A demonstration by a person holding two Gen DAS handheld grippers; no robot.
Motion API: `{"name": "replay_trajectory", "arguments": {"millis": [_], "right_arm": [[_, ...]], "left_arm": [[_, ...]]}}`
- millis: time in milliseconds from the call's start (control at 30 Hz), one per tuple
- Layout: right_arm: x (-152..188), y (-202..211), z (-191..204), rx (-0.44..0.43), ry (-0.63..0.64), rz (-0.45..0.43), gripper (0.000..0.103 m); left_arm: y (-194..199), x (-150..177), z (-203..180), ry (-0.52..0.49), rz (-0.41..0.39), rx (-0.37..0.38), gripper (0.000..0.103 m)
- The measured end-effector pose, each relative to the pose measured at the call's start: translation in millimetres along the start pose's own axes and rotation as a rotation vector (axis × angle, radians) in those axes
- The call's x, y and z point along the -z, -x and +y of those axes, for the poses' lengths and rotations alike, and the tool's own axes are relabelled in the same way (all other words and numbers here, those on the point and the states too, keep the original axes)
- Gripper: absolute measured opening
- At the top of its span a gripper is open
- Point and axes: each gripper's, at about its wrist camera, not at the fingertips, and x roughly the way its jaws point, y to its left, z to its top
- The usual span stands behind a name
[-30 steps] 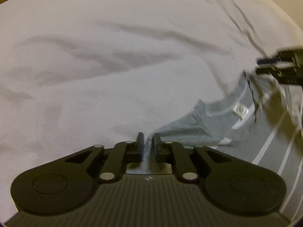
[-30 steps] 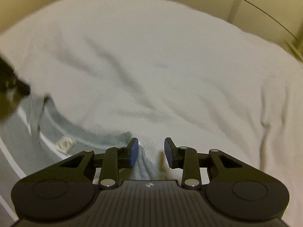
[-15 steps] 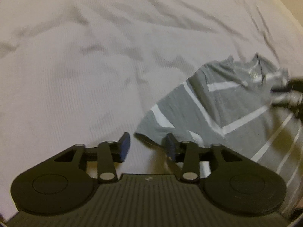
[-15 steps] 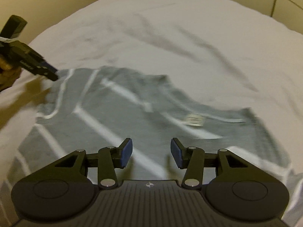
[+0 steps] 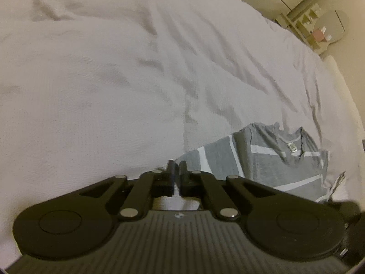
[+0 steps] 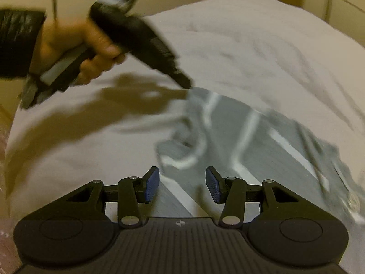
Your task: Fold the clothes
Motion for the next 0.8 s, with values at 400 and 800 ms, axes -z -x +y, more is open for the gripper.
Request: {"name": "replay_trajectory", "arguments": {"millis": [400,800], "right_arm": [[-9,-60,80,0.166,0.457,0.043,0.002],[-9,-41,73,0.006,0.310,0.016,0.037]], "left_arm": [[-23,6,0,-0.005,-0.005,-0.001,0.000],[-15,11,6,-0.009,-0.061,-0.043,0.002]]}}
